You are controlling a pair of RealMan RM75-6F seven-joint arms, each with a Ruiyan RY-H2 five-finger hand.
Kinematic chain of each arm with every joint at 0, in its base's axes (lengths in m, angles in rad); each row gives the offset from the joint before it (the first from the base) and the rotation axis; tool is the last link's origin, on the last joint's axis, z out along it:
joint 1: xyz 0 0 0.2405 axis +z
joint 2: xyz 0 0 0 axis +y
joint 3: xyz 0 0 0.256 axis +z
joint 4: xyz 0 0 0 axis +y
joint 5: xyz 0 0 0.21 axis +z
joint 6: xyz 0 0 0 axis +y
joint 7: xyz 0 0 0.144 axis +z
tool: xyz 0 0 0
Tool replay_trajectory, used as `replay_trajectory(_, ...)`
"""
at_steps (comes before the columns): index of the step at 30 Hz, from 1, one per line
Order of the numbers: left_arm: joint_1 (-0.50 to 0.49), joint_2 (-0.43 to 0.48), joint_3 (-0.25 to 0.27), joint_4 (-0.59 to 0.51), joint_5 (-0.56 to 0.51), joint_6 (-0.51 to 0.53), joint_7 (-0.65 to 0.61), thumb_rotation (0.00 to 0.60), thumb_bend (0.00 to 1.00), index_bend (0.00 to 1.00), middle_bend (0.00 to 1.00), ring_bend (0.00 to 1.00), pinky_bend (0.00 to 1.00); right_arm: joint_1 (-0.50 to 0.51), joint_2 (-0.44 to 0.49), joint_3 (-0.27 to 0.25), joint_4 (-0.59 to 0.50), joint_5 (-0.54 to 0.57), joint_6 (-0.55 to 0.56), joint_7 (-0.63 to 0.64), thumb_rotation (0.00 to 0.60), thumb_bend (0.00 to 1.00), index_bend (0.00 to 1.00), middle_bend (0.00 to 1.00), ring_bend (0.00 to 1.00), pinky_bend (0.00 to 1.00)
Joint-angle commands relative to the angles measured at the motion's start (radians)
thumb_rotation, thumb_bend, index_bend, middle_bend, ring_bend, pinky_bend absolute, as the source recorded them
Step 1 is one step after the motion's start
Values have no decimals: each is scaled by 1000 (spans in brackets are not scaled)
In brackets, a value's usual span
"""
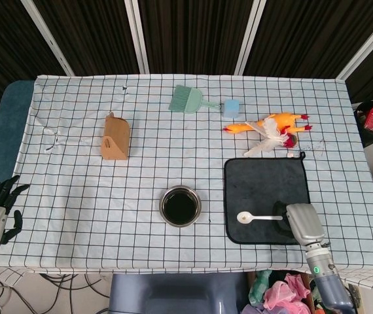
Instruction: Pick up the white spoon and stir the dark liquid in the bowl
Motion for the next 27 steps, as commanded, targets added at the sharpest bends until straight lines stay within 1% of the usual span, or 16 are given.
replay_trajectory(1,0,-1,-1,-1,-1,1,0,600,727,167,0,0,0,24,48,26,-32,-42,23,-40,600,387,588,965,1000,1000)
replay_trajectory(5,0,-3,-2,-1,-1,2,2,600,727,167,0,0,0,50,86,54,-60,-66,27,-82,600,386,590,968,1000,1000)
replay_trajectory(9,1,-5,-5,-2,-6,4,0,600,726,166,0,0,0,107,125,107,-79,-90,8,-156,600,387,594,973,1000,1000)
replay_trajectory(12,-1,-6,-5,1,-3,3,-1,600,726,166,0,0,0,165,144,147,-70,-108,-26,-226,600,386,594,975,1000,1000)
replay_trajectory(17,-4,-9,-3,4,0,-2,5,600,727,167,0,0,0,236,154,182,-49,-137,-70,-302,600,387,600,984,1000,1000)
replay_trajectory(21,-2,-15,-7,-1,-14,-4,17,600,726,167,0,0,0,277,135,199,-15,-171,-63,-333,600,387,612,988,1000,1000)
replay_trajectory(23,-2,-17,-11,-3,-22,-5,22,600,726,167,0,0,0,299,123,199,5,-191,-68,-348,600,387,615,988,1000,1000)
replay_trajectory(24,-3,-19,-15,-3,-32,-7,26,600,727,167,0,0,0,320,113,194,25,-219,-77,-379,600,386,615,988,1000,1000)
replay_trajectory(27,-3,-22,-19,-5,-42,-10,30,600,726,166,0,0,0,341,87,186,53,-258,-66,-422,600,386,617,988,1000,1000)
